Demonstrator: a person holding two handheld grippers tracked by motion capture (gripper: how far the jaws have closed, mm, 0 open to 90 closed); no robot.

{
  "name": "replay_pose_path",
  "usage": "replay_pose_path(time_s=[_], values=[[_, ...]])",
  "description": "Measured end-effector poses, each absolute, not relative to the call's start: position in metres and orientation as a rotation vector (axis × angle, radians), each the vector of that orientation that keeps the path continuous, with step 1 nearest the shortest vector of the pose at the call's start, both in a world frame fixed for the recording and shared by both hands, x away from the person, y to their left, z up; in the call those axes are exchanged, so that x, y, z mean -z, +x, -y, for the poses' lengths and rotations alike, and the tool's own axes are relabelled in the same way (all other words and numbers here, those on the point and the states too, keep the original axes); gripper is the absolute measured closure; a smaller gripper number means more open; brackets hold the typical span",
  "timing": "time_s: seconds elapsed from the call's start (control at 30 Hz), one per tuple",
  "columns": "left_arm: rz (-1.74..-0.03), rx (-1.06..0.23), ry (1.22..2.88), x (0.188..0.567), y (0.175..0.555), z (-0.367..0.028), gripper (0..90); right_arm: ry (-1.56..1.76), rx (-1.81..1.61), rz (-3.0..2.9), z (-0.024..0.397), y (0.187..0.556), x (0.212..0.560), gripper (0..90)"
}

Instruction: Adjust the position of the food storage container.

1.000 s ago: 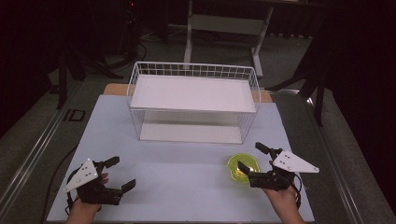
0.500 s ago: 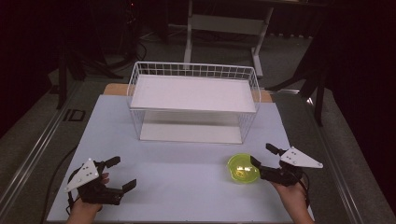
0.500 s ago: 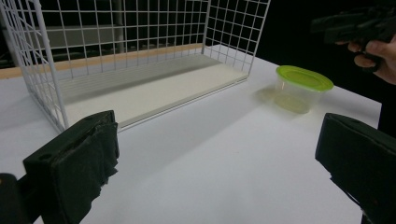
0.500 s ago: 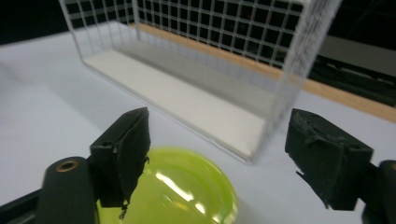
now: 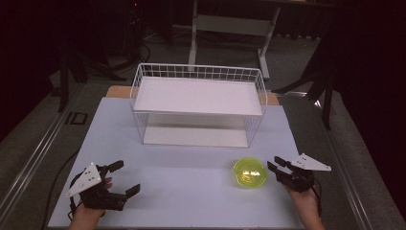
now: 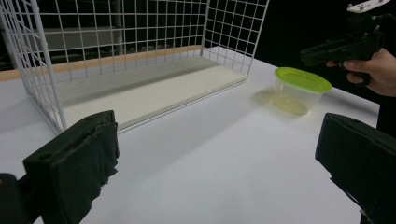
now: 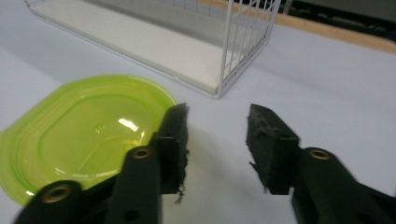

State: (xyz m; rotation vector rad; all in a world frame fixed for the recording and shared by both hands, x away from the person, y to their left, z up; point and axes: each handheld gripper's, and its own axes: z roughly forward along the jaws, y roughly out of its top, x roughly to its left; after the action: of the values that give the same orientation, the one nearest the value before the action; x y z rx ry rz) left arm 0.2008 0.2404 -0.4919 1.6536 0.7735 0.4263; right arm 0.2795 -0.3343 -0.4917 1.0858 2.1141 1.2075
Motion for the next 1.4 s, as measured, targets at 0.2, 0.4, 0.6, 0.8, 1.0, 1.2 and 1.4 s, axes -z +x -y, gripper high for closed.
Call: replay_pose_path(time_s=[0.2, 0.4, 0.6, 0.8, 1.0, 1.2, 1.4], values=[[-0.766, -0.429, 1.653, 0.491, 0.2, -0.24, 0.4, 1.158, -1.184, -2.14, 0.338, 0.28, 0.502, 69.9], [-0.766, -0.428, 1.655, 0.491, 0.2, -0.24, 0.4, 1.175, -1.168, -2.193, 0.336, 0.28, 0.51, 89.7], [-0.757, -0.426, 1.654, 0.491, 0.2, -0.24, 0.4, 1.159, -1.116, -2.257, 0.327, 0.28, 0.517, 90.0], [-0.755, -0.426, 1.658, 0.491, 0.2, -0.239, 0.4, 1.141, -1.087, -2.322, 0.316, 0.28, 0.524, 90.0], [-0.754, -0.427, 1.656, 0.49, 0.2, -0.24, 0.4, 1.134, -1.085, -2.36, 0.309, 0.279, 0.527, 90.0], [-0.753, -0.429, 1.658, 0.49, 0.2, -0.24, 0.4, 1.132, -1.1, -2.386, 0.301, 0.28, 0.528, 90.0], [-0.754, -0.428, 1.654, 0.49, 0.2, -0.24, 0.4, 1.1, -1.11, -2.413, 0.289, 0.282, 0.527, 90.0]])
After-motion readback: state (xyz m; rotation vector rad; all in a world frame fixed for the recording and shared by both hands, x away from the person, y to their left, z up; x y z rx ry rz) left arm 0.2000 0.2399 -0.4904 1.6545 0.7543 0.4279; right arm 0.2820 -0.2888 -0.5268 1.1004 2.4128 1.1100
